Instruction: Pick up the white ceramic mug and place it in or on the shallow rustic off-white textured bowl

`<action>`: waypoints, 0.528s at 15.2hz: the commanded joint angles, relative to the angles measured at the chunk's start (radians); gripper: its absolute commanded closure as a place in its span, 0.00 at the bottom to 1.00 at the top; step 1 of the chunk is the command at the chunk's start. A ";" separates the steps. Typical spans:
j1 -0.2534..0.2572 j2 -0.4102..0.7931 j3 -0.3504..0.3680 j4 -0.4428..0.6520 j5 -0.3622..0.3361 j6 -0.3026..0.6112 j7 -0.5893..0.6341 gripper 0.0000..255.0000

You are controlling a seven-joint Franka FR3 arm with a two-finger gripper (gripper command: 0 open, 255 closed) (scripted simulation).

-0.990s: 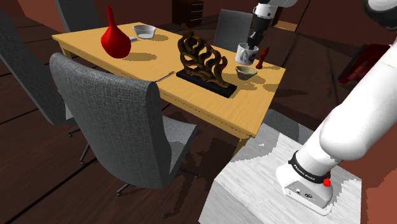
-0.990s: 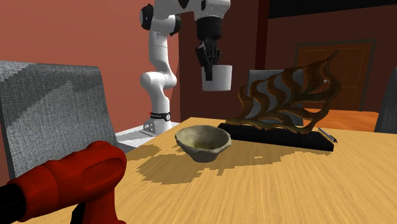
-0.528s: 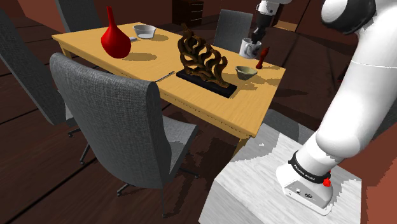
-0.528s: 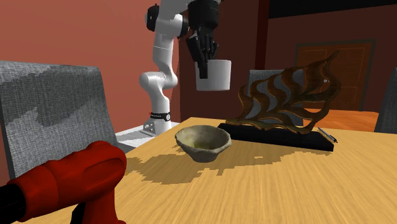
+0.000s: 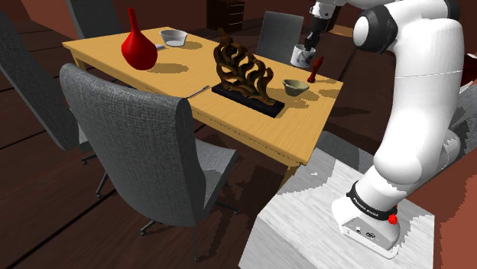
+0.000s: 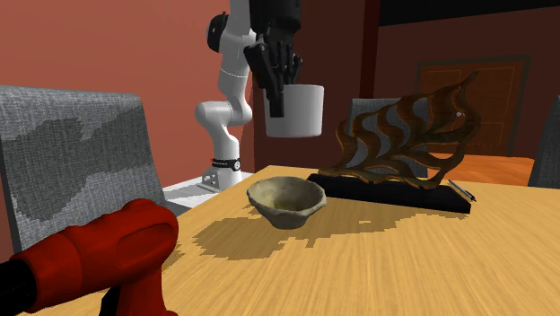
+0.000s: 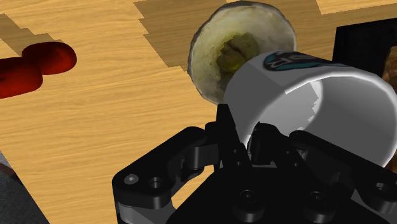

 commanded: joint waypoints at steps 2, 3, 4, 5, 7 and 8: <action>0.003 0.004 0.001 -0.034 0.003 0.037 -0.007 1.00; 0.006 0.003 0.002 -0.049 0.003 0.052 -0.008 1.00; 0.009 0.003 0.002 -0.064 0.003 0.065 -0.010 1.00; 0.011 0.002 0.002 -0.079 0.003 0.079 -0.012 1.00; 0.015 0.002 0.003 -0.106 0.004 0.106 -0.015 1.00; 0.017 0.003 0.004 -0.119 0.005 0.119 -0.017 1.00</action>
